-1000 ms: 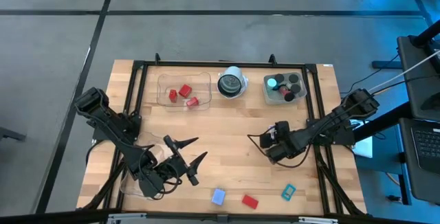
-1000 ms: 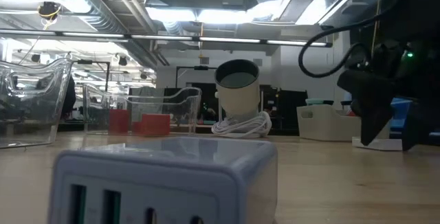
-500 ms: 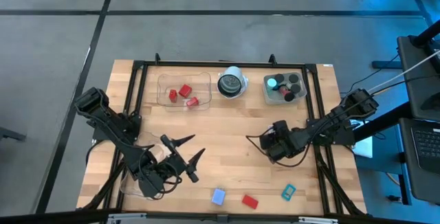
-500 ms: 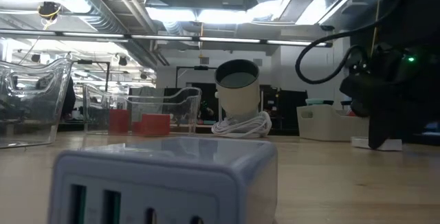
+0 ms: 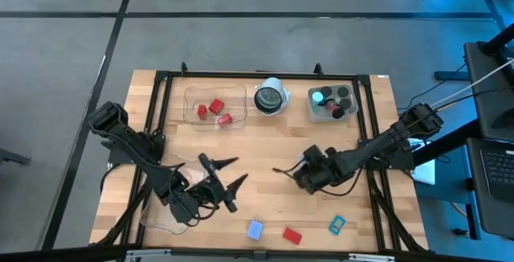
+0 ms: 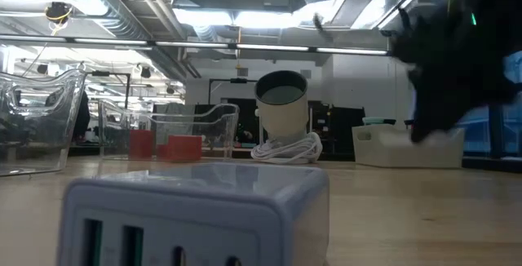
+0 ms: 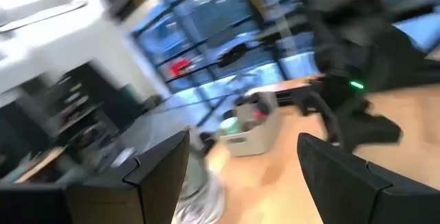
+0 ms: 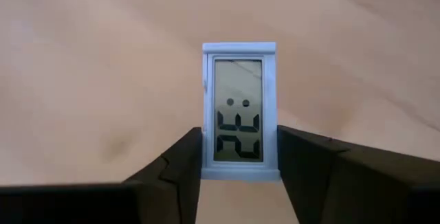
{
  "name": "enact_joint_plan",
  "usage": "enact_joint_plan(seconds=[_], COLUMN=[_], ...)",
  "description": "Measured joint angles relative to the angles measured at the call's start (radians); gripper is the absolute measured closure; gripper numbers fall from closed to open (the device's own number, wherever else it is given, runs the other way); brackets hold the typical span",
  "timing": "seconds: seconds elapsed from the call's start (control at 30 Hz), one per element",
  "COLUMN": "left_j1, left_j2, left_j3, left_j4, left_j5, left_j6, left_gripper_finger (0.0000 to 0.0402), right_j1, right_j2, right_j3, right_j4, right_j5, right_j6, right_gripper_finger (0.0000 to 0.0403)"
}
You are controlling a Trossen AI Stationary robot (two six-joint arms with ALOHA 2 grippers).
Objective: Pick & Place Office items
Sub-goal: Put the white digital clock into the bottom transparent bin
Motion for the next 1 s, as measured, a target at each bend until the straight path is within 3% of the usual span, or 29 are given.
enact_joint_plan(seconds=[0.2, 0.33, 0.43, 0.53, 0.67, 0.8, 1.0], left_j1=[0.036, 0.045, 0.045, 0.045, 0.055, 0.095, 0.164], left_j2=[0.0, 0.0, 0.0, 0.0, 0.0, 0.0, 0.0], left_j3=[0.0, 0.0, 0.0, 0.0, 0.0, 0.0, 0.0], left_j4=[-0.095, -0.209, -0.263, -0.262, -0.176, -0.052, -0.036], left_j5=[0.335, 0.481, 0.513, 0.514, 0.502, 0.524, 0.692], left_j6=[0.011, -0.066, -0.058, 0.052, 0.246, 0.32, 0.286], left_gripper_finger=[0.0135, 0.0135, 0.0135, 0.0135, 0.0135, 0.0135, 0.0136], right_j1=[0.001, 0.007, 0.008, 0.008, 0.007, 0.006, 0.006], right_j2=[0.0, -0.001, -0.001, -0.002, -0.002, -0.002, -0.002], right_j3=[0.216, 0.354, 0.44, 0.504, 0.542, 0.549, 0.549], right_j4=[0.021, 0.023, 0.031, 0.062, 0.119, 0.152, 0.154], right_j5=[-0.139, -0.202, -0.236, -0.262, -0.292, -0.293, -0.292], right_j6=[-0.288, -0.387, -0.434, -0.474, -0.51, -0.53, -0.551], right_gripper_finger=[0.0245, 0.0246, 0.0246, 0.0246, 0.0245, 0.0245, 0.0245])
